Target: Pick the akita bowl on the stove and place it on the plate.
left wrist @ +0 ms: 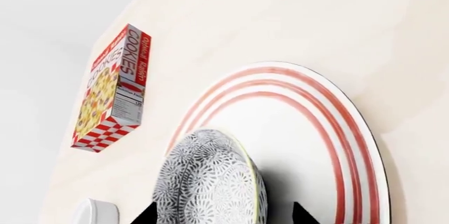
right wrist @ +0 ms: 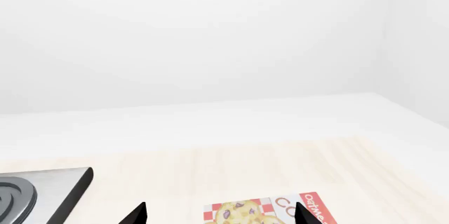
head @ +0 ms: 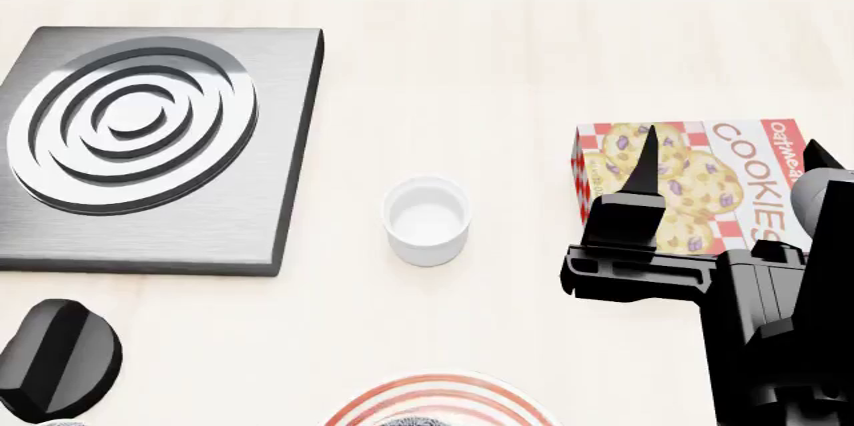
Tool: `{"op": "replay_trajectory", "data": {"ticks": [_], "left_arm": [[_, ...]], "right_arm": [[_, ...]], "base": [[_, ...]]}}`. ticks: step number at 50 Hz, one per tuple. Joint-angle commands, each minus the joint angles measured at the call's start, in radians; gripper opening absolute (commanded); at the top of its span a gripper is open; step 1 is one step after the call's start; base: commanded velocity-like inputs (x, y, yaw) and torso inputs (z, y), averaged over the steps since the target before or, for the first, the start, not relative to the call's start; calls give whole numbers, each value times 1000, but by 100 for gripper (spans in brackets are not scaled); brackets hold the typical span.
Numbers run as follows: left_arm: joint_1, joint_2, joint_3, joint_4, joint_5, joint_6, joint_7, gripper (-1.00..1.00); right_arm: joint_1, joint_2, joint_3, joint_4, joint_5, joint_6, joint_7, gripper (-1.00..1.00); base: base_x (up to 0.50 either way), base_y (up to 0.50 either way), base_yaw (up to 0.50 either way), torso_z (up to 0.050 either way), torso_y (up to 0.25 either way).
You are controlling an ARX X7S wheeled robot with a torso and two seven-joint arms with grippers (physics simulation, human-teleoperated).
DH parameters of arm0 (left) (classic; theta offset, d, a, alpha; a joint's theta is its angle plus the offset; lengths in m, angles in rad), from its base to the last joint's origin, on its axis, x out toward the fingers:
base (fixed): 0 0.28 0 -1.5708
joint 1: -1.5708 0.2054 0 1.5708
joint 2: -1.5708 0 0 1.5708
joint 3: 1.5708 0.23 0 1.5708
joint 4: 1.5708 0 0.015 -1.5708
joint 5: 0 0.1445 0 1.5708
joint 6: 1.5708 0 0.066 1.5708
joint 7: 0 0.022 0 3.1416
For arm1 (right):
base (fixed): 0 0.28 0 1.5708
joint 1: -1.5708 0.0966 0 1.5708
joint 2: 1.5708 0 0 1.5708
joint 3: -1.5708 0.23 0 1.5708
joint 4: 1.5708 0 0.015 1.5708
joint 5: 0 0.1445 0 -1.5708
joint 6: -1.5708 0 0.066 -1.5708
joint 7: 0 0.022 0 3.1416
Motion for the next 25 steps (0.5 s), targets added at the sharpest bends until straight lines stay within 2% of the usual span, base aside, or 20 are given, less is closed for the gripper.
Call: {"op": "replay_trajectory", "data": {"ticks": [1,18,25], "left_arm": [[2,2,-4,10,8,-12,-9,100],[10,17,-23,90,-5,-41,-35,100],[-6,4,-70,137,-40,-42,-49,100]], "right_arm": [[-1,3,-2,2,4,-4,4,100],[-2,8,-6,3,10,-11,10,100],[-2,11,-8,4,13,-13,12,100]], "base": [[0,0,0,0,0],[0,0,0,0,0],[0,0,0,0,0]]}}
